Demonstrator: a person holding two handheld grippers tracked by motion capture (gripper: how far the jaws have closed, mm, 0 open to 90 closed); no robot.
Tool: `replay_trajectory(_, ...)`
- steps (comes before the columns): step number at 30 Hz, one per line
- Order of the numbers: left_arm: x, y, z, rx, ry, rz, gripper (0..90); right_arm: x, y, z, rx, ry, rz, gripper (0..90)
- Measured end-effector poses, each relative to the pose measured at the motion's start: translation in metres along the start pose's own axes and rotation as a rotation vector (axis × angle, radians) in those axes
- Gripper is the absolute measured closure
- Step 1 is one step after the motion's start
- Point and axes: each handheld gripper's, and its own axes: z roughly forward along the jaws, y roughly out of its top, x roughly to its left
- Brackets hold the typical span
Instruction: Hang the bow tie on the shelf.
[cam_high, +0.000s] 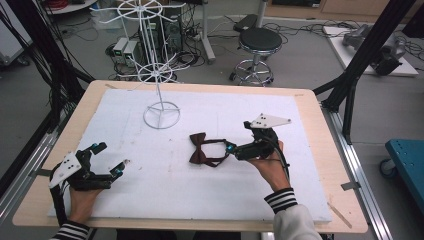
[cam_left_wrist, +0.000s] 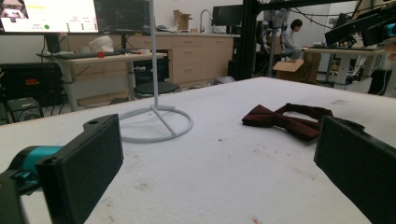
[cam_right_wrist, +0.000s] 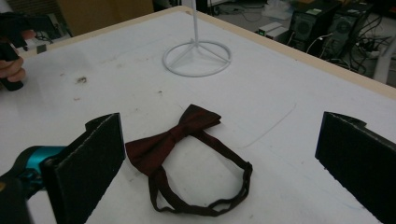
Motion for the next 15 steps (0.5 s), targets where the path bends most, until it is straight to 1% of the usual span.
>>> replay_trajectory(2, 0.000, 0.000, 0.000, 0.000, 0.001, 0.001, 1.7, 0.001, 0.003, 0.006, 0.024, 0.010, -0.010, 0.7)
replay_trajectory(3, 0.000, 0.000, 0.000, 0.000, 0.001, 0.001, 1.7, 0.001, 0.003, 0.006, 0.024, 0.010, -0.010, 0.7)
replay_trajectory(4, 0.000, 0.000, 0.000, -0.001, 0.000, 0.000, 1.7, 0.002, 0.006, 0.012, 0.053, 0.016, -0.022, 0.7)
replay_trajectory(5, 0.000, 0.000, 0.000, -0.001, 0.000, 0.000, 1.7, 0.002, 0.006, 0.012, 0.053, 0.016, -0.022, 0.7)
replay_trajectory(6, 0.000, 0.000, 0.000, 0.000, 0.001, -0.002, 1.7, 0.005, 0.009, 0.020, 0.083, 0.034, -0.034, 0.7)
replay_trajectory(7, 0.000, 0.000, 0.000, -0.001, 0.001, -0.002, 1.7, 0.005, 0.009, 0.020, 0.083, 0.034, -0.034, 0.7)
replay_trajectory(8, 0.000, 0.000, 0.000, 0.001, 0.000, -0.003, 1.7, 0.009, 0.012, 0.027, 0.111, 0.044, -0.049, 0.7)
replay_trajectory(9, 0.000, 0.000, 0.000, 0.001, 0.000, -0.003, 1.7, 0.010, 0.014, 0.031, 0.119, 0.051, -0.058, 0.7)
replay_trajectory(11, 0.000, 0.000, 0.000, -0.001, 0.000, -0.001, 1.7, 0.014, 0.018, 0.037, 0.135, 0.053, -0.061, 0.8)
replay_trajectory(12, 0.000, 0.000, 0.000, -0.001, 0.000, -0.001, 1.7, 0.014, 0.018, 0.037, 0.135, 0.053, -0.061, 0.8)
replay_trajectory(13, 0.000, 0.000, 0.000, -0.001, 0.002, -0.002, 1.7, 0.016, 0.020, 0.045, 0.152, 0.058, -0.062, 0.9)
replay_trajectory(15, 0.000, 0.000, 0.000, 0.000, 0.001, -0.003, 1.7, 0.017, 0.021, 0.047, 0.159, 0.056, -0.064, 1.0)
